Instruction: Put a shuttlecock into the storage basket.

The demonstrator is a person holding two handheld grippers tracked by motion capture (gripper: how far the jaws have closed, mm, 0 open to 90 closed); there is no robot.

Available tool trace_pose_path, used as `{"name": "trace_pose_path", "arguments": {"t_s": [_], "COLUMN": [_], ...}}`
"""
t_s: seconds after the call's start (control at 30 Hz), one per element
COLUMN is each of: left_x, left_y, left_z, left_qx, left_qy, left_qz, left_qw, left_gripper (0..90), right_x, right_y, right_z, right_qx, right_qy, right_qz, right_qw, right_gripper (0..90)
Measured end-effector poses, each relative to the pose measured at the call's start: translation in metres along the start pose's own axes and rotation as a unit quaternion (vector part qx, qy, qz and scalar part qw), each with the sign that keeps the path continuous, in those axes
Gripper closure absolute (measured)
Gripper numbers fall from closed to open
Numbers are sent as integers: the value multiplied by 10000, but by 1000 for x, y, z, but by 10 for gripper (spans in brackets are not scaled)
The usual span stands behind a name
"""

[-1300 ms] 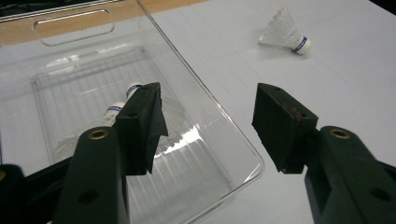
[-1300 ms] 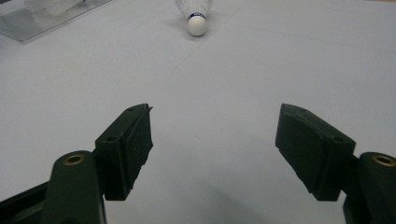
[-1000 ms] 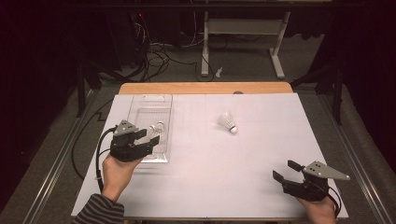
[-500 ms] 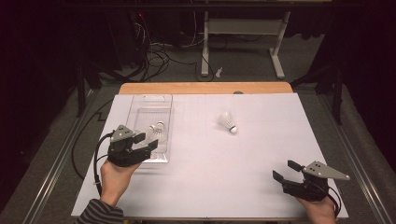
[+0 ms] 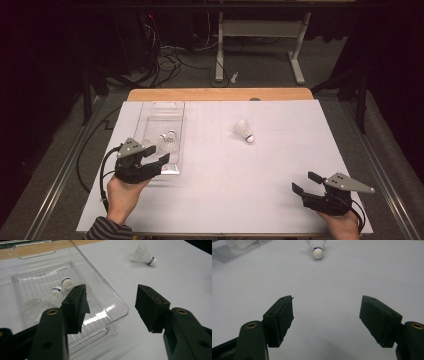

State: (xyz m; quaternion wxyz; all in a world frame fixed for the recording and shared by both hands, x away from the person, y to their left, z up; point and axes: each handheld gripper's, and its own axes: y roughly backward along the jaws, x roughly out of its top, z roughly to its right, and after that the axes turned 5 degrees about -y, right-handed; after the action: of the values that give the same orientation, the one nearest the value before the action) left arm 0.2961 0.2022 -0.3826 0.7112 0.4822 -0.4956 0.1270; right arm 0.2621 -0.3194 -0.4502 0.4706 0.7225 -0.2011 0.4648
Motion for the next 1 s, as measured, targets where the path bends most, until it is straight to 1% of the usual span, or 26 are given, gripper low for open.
{"name": "trace_pose_path", "arguments": {"t_s": [0.17, 0.23, 0.43, 0.57, 0.77, 1.0], "left_x": [-3, -4, -7, -11, -15, -17], "left_y": [1, 1, 4, 4, 4, 8], "left_z": [3, 5, 8, 9, 10, 12], "left_qx": [9, 24, -20, -25, -24, 8], "left_qy": [-19, -64, -100, -91, -84, -115], "left_qz": [57, 54, 61, 36, 74, 130], "left_qw": [10000, 10000, 9999, 9999, 9999, 9998], "left_gripper": [432, 432, 436, 432, 428, 427], "right_x": [0, 0, 0, 0, 0, 0], "right_y": [0, 0, 0, 0, -1, 0], "right_z": [0, 0, -1, -1, -1, -1], "right_qx": [1, 0, 2, 2, -2, -4], "right_qy": [11, 12, 11, 16, 11, 13], "right_qz": [0, -1, -18, -15, -19, -17], "right_qw": [10000, 10000, 10000, 10000, 10000, 10000], "right_gripper": [279, 279, 279, 279, 279, 279]}}
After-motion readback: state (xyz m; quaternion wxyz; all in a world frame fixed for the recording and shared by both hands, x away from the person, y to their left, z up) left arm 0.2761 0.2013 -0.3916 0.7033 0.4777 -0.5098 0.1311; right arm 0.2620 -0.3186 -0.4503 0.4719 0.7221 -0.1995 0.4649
